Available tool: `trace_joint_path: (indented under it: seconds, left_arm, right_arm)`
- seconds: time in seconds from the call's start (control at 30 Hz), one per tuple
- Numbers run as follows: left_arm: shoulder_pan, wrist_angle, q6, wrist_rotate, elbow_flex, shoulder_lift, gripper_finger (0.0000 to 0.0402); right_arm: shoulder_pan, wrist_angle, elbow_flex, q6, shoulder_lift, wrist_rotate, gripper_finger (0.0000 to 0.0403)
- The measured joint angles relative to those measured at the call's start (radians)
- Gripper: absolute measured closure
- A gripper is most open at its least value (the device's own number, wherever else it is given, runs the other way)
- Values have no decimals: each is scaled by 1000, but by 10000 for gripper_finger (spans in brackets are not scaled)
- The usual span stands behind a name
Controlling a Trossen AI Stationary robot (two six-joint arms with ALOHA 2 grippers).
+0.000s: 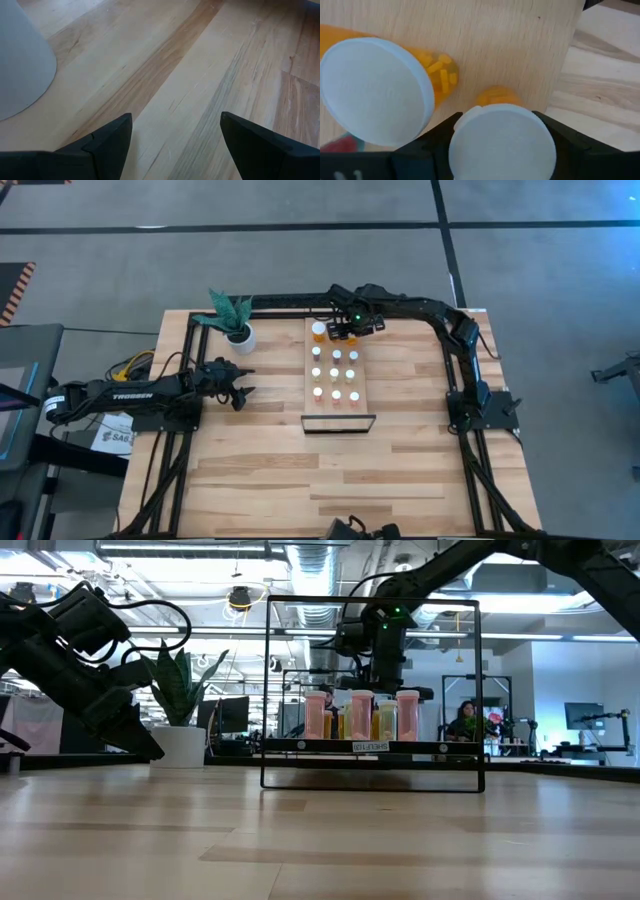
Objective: Pick and place medicine bottles onto shelf by color
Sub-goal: Put the orange pill bottle on the shelf aligned with the other orange pill bottles, then return to Home Position
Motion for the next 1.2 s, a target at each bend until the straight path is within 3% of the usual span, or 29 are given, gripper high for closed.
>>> trace_joint_path:
  seconds: [0.47, 0.97, 1.2]
  left_arm:
    - [0, 0, 0, 0, 0, 0, 111]
    - [0, 0, 0, 0, 0, 0, 111]
    - [0, 0, 0, 0, 0, 0, 111]
  right_arm:
    - [16, -101, 50, 2, -10, -7, 151]
    - [15, -177, 65, 0, -12, -103, 151]
    - [11, -219, 65, 4, -86, -116, 151]
